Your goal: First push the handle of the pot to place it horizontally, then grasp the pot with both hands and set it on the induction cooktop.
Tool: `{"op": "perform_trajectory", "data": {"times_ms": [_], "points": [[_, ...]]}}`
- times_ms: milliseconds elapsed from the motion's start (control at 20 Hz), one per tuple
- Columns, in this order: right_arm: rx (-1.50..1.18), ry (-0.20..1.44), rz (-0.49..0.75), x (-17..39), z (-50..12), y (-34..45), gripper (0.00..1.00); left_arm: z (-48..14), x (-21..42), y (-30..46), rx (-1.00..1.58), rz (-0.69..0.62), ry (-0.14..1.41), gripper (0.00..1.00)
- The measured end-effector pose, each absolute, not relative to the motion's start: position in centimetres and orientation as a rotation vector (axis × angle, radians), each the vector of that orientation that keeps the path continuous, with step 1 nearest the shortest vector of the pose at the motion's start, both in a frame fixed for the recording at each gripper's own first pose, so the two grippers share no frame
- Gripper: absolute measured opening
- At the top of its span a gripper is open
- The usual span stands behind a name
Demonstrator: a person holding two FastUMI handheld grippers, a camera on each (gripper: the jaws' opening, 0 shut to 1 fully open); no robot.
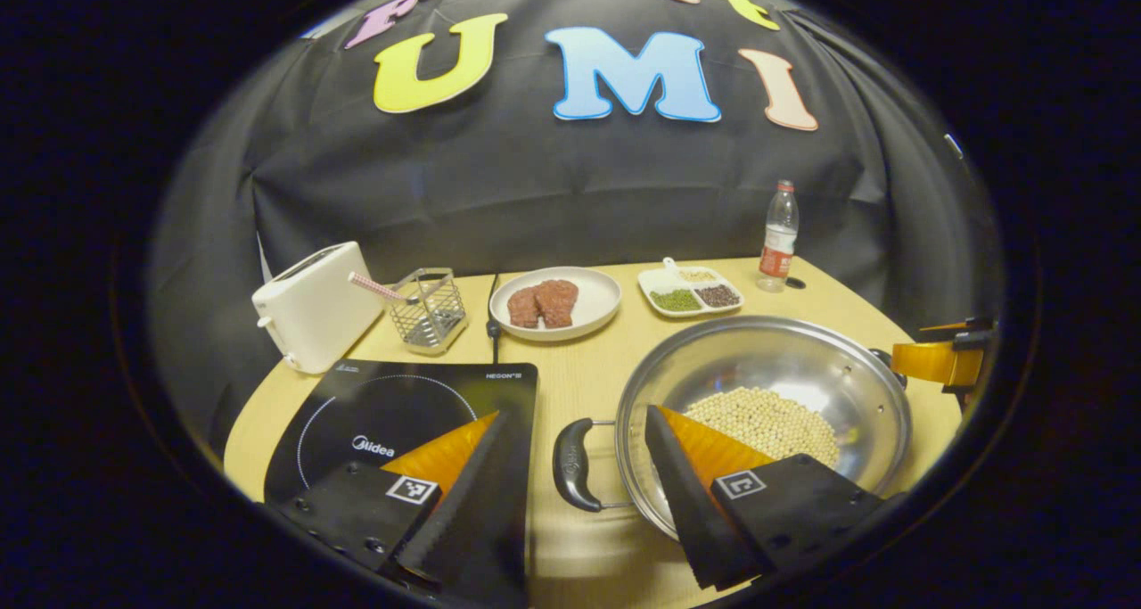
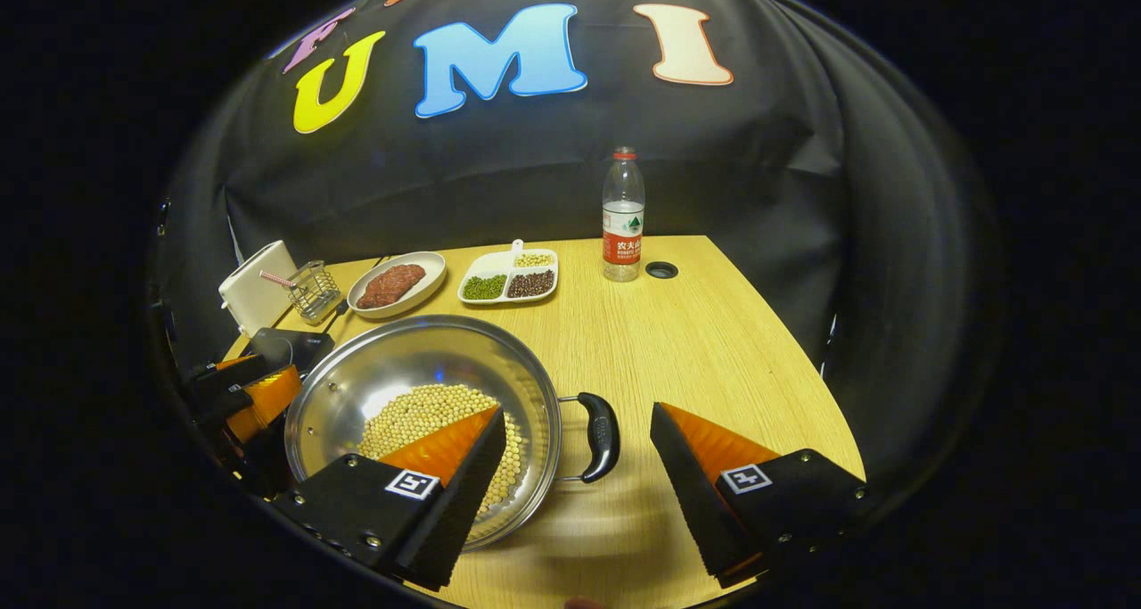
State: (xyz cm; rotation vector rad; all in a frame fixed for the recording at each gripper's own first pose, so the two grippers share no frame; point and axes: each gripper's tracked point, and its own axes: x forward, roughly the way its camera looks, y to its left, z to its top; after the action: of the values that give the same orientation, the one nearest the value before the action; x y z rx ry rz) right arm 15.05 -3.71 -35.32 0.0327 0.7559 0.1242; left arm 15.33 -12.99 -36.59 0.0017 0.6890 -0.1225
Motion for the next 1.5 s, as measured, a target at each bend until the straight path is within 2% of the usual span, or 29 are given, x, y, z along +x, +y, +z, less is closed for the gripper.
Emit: {"op": "perform_trajectory", "data": {"times_ms": [300, 350, 400, 500, 700, 800, 900, 950, 1000, 1050, 1100, 1150, 1200, 1250, 1350, 1400, 1450, 1500], "points": [[0.021, 0.79, 0.12, 14.8, -36.9, -3.7, 0.99, -39.7, 14.8, -14.4, -0.013, -0.16, 0.771, 1.0], [0.02, 0.794, 0.119, 14.8, -37.2, -3.8, 0.99, -40.1, 14.9, -14.5, -0.012, -0.16, 0.782, 0.92], [0.02, 0.798, 0.12, 14.8, -37.4, -3.8, 0.99, -40.5, 14.9, -14.5, -0.011, -0.159, 0.792, 0.97], [0.018, 0.806, 0.122, 15.0, -37.8, -3.6, 0.99, -40.8, 15.0, -14.6, -0.005, -0.161, 0.803, 0.97], [0.013, 0.826, 0.123, 15.2, -38.8, -3.3, 0.99, -41.4, 15.0, -14.8, 0.01, -0.155, 0.823, 0.93], [0.004, 0.838, 0.123, 15.1, -39.1, -3.2, 0.99, -41.6, 15.2, -14.8, 0.019, -0.142, 0.823, 0.85], [-0.007, 0.845, 0.118, 15.2, -39.6, -3.3, 0.91, -41.6, 15.3, -14.4, 0.023, -0.134, 0.822, 0.88], [-0.018, 0.846, 0.106, 15.3, -39.7, -3.5, 0.79, -41.5, 15.2, -14.5, 0.024, -0.135, 0.823, 0.8], [-0.023, 0.848, 0.097, 15.4, -39.9, -3.8, 0.79, -41.5, 15.2, -14.4, 0.028, -0.135, 0.824, 0.8], [-0.015, 0.851, 0.095, 15.3, -40.0, -3.8, 0.69, -41.5, 15.2, -14.4, 0.03, -0.135, 0.826, 0.79], [-0.009, 0.853, 0.094, 15.2, -39.8, -3.7, 0.65, -41.5, 15.2, -14.4, 0.031, -0.13, 0.827, 0.83], [-0.01, 0.855, 0.093, 15.2, -40.0, -3.8, 0.64, -41.6, 15.3, -14.4, 0.029, -0.126, 0.827, 0.74], [-0.004, 0.851, 0.087, 15.3, -39.9, -3.8, 0.64, -41.5, 15.3, -14.4, 0.024, -0.119, 0.827, 0.78], [-0.002, 0.854, 0.083, 15.3, -40.0, -3.8, 0.6, -41.6, 15.3, -14.3, 0.017, -0.112, 0.824, 0.8], [0.003, 0.852, 0.077, 15.2, -40.0, -3.7, 0.55, -41.5, 15.4, -14.2, -0.001, -0.099, 0.823, 0.7], [0.009, 0.845, 0.072, 15.3, -39.9, -3.7, 0.55, -41.4, 15.5, -14.3, -0.012, -0.093, 0.821, 0.72], [0.011, 0.851, 0.071, 15.3, -39.9, -3.7, 0.51, -41.4, 15.4, -14.2, -0.022, -0.092, 0.822, 0.7], [0.009, 0.849, 0.071, 15.3, -39.8, -3.8, 0.51, -41.4, 15.6, -14.2, -0.026, -0.091, 0.818, 0.65]]}}
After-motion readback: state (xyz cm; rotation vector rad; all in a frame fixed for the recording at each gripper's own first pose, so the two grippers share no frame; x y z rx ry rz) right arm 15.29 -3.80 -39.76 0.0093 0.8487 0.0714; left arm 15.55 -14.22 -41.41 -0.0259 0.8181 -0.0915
